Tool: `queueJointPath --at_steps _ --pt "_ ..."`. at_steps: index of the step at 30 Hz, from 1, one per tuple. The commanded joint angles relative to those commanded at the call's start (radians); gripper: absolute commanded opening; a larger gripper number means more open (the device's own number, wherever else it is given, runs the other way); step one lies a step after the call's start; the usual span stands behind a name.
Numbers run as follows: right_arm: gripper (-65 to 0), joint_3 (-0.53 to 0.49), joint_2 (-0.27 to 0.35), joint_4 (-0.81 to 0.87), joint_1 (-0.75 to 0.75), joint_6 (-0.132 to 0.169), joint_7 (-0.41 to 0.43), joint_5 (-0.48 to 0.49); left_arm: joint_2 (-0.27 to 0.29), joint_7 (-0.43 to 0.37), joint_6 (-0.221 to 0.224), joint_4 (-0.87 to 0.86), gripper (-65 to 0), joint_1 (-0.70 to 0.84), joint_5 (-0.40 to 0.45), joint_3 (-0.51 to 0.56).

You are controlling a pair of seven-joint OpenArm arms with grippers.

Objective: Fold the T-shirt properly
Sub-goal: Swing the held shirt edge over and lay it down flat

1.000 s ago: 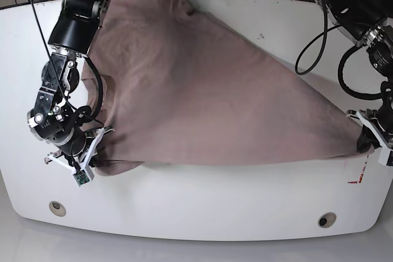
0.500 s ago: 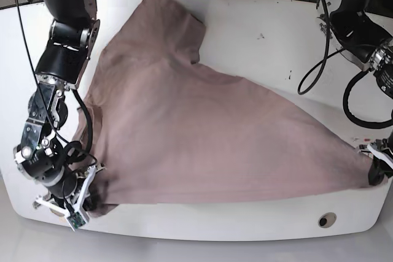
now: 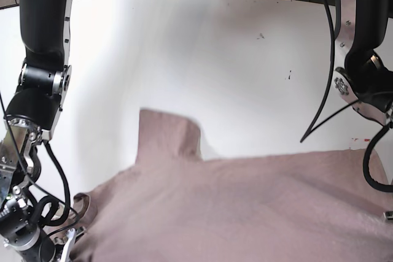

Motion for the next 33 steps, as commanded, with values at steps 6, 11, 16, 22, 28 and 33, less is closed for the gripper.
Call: queueJointPath --at_steps 6,11,16,22,28,33 --pt "-63.3 -0.023 0.002 0.000 0.129 0.000 -0.041 0.000 -0.005 -0.015 0.002 -0.124 -65.0 -0.152 0.000 0.000" --pt "-63.3 -0.112 0.040 0.002 0.193 0.000 -0.046 0.000 -0.025 -0.025 0.002 -0.210 -65.0 -0.235 -0.002 0.000" --pt "-63.4 -0.121 0.046 0.005 0.198 0.000 -0.046 0.000 -0.025 -0.027 0.000 -0.249 -65.0 -0.253 -0.006 0.000" --pt "-63.4 -0.089 0.055 0.009 0.104 0.000 -0.048 0.002 -0.025 -0.027 -0.006 -0.245 -65.0 -0.161 -0.009 -0.002" --pt "-63.6 0.006 0.060 0.095 -0.095 0.000 -0.048 0.002 -0.021 -0.027 -0.008 -0.176 -65.0 0.011 -0.020 -0.034" --pt "-63.6 0.078 0.043 0.184 -0.310 0.000 -0.048 0.003 -0.020 -0.027 -0.008 -0.112 -65.0 0.204 -0.095 -0.078"
